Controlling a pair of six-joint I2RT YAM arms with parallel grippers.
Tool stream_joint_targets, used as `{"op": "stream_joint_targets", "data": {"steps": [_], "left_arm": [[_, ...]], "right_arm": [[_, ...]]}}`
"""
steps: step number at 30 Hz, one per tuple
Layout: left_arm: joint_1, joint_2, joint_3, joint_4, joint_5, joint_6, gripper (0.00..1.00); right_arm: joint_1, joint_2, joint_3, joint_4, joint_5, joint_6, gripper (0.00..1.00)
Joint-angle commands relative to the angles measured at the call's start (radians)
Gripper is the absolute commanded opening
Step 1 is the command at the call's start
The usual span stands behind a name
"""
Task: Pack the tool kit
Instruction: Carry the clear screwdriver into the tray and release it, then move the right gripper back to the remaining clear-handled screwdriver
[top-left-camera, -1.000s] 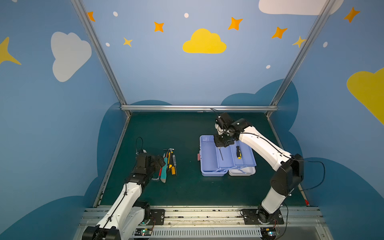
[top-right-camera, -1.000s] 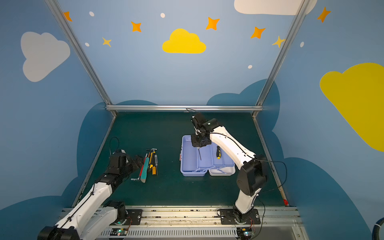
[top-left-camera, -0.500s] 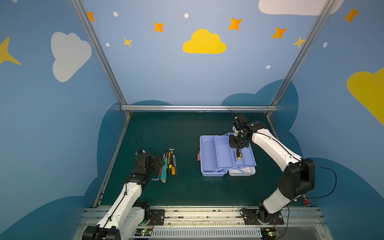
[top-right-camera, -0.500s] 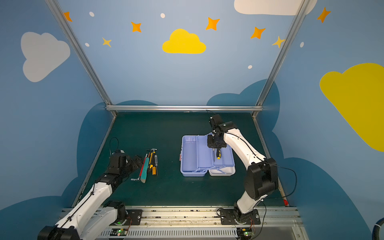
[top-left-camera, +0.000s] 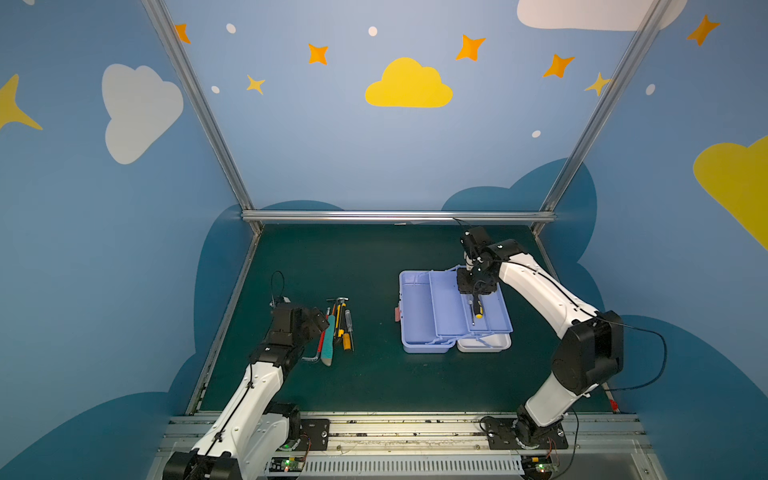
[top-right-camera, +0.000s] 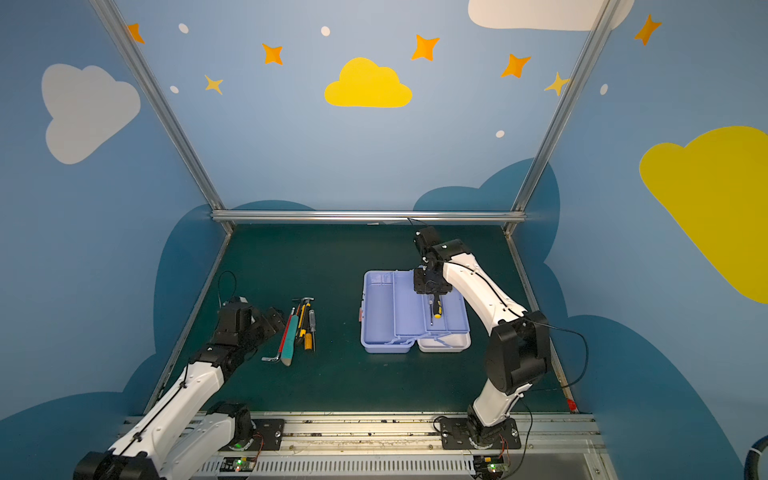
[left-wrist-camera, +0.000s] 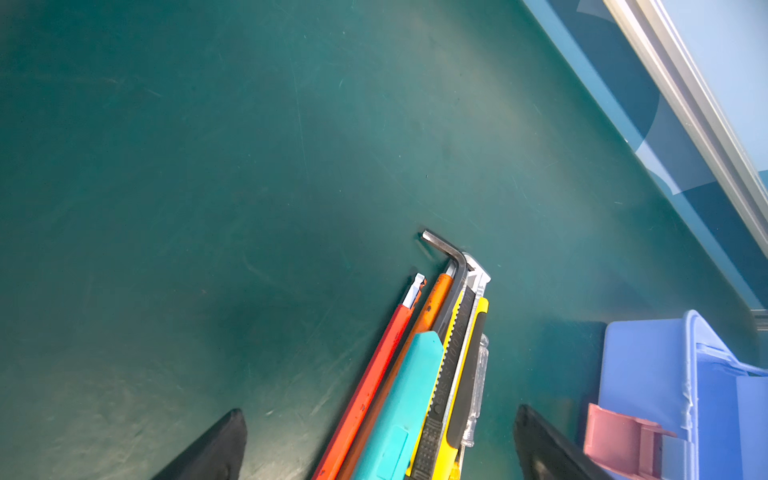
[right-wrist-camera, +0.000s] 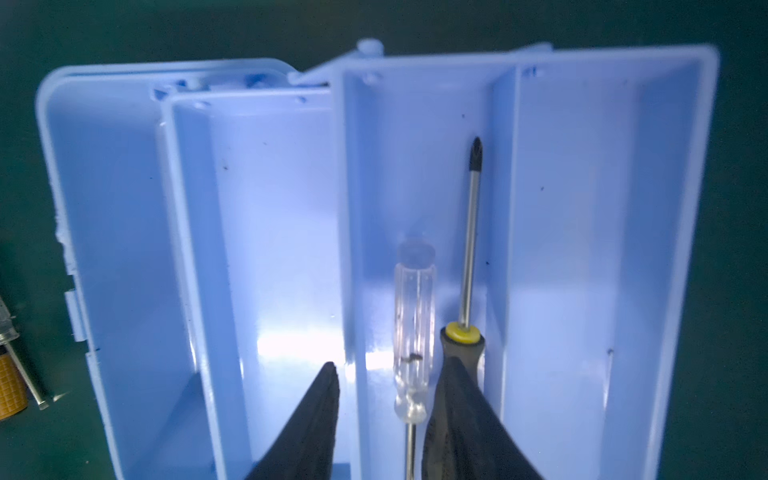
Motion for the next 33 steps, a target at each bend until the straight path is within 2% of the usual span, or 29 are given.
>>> {"op": "stream_joint_targets", "data": {"steps": [1,6,11,14,18,22,28,33], "left_arm": [[0.003,-0.005,0.025,-0.026,-0.033,0.014,1.0],[0.003,-0.005,0.02,-0.022,-0.027,0.016,1.0],[0.003,-0.015,0.026,-0.04,-0.028,0.006,1.0],[0.002,-0.033,0.029,-0.052,-0.009,-0.005,1.0],[0.003,-0.063,0.02,-0.067,-0.015,-0.003,1.0],[0.005,-0.101,0.009,-0.07,-0.035,-0.003,1.0],[0.004,-0.13,0.005,-0.079,-0.047,-0.003,1.0],[0.004,-0.138,0.003,-0.088,-0.045,-0.003,1.0]], "right_arm": [[0.098,0.006,0.093,-0.01,0.01,-0.034,0.43],[0.251,0.111,0.167,0.12,-0.171,-0.06,0.45],[0.388,0.335,0.325,0.158,-0.31,0.007,0.45],[0.46,0.467,0.433,0.15,-0.298,0.013,0.45],[0.498,0.614,0.568,0.122,-0.306,0.017,0.44],[0.532,0.718,0.696,0.062,-0.225,-0.005,0.44],[0.54,0.82,0.782,0.048,-0.223,-0.017,0.42],[0.541,0.851,0.786,0.096,-0.222,-0.063,0.37]]}}
